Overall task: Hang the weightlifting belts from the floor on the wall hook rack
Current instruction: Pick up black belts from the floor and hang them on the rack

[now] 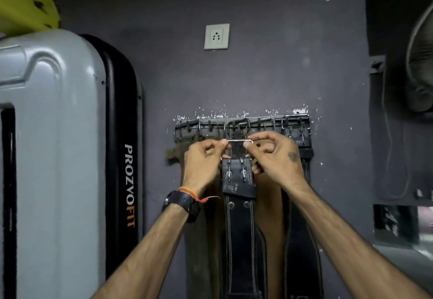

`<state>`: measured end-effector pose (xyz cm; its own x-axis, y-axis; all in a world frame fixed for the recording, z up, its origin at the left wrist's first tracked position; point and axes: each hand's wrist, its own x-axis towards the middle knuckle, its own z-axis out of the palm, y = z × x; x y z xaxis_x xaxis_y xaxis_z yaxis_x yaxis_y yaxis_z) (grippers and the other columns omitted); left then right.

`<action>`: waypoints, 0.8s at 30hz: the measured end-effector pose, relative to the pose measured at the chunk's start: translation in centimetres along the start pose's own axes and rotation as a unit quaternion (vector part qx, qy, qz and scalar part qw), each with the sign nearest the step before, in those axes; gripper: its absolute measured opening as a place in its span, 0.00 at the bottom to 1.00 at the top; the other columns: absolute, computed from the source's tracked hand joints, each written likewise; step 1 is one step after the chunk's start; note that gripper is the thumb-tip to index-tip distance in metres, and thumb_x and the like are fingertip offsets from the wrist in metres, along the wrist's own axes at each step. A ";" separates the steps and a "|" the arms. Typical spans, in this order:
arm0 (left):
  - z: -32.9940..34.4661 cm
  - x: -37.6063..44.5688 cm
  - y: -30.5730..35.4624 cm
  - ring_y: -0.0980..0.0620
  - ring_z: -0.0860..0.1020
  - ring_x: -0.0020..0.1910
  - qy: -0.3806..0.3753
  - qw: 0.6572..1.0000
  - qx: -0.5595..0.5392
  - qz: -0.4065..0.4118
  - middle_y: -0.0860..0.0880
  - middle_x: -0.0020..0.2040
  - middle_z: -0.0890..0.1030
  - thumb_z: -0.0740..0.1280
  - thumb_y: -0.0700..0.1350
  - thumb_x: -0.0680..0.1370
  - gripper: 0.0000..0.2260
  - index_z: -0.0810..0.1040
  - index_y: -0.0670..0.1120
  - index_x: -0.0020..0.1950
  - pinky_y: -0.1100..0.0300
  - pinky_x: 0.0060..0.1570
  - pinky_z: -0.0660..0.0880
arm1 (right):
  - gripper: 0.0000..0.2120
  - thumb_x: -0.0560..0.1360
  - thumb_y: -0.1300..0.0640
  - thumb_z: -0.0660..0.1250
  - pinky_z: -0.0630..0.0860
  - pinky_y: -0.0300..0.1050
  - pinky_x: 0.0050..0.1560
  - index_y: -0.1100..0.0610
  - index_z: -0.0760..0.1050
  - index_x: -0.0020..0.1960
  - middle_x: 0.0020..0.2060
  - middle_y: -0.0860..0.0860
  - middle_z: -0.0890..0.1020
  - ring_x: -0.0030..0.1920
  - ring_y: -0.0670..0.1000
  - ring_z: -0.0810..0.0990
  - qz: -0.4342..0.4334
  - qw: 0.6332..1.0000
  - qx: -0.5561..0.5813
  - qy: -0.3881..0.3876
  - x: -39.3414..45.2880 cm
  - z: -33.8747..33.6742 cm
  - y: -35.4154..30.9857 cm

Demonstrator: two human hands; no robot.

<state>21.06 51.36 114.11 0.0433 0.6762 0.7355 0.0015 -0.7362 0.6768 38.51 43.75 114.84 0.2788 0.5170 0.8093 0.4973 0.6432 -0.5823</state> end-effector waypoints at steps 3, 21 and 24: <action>1.1 2.1 -1.0 0.61 0.79 0.29 0.006 1.000 0.018 0.009 0.54 0.35 0.88 0.73 0.52 0.84 0.10 0.90 0.49 0.47 0.62 0.35 0.77 | 0.07 0.78 0.52 0.79 0.87 0.59 0.34 0.51 0.83 0.53 0.32 0.51 0.88 0.27 0.53 0.87 -0.009 0.999 -0.034 0.009 2.1 0.2 1.4; -3.1 18.2 -2.8 0.38 0.86 0.50 0.059 0.959 0.265 0.077 0.44 0.46 0.89 0.74 0.53 0.80 0.06 0.85 0.51 0.49 0.52 0.50 0.81 | 0.06 0.75 0.48 0.75 0.81 0.38 0.51 0.48 0.88 0.49 0.31 0.46 0.86 0.36 0.46 0.86 -0.065 0.950 -0.299 0.067 15.6 11.3 1.1; -2.7 19.5 -2.2 0.38 0.86 0.55 0.016 0.942 0.327 0.079 0.44 0.50 0.89 0.74 0.50 0.79 0.06 0.87 0.48 0.50 0.51 0.53 0.81 | 0.06 0.74 0.50 0.76 0.84 0.41 0.56 0.51 0.89 0.46 0.38 0.47 0.90 0.41 0.50 0.89 -0.021 0.942 -0.326 0.074 16.6 11.4 1.4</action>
<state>19.25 66.23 127.01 0.0652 0.5499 0.8327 0.6121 -0.6811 0.4018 34.48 59.62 126.58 0.3346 0.3833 0.8609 0.8960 0.1537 -0.4167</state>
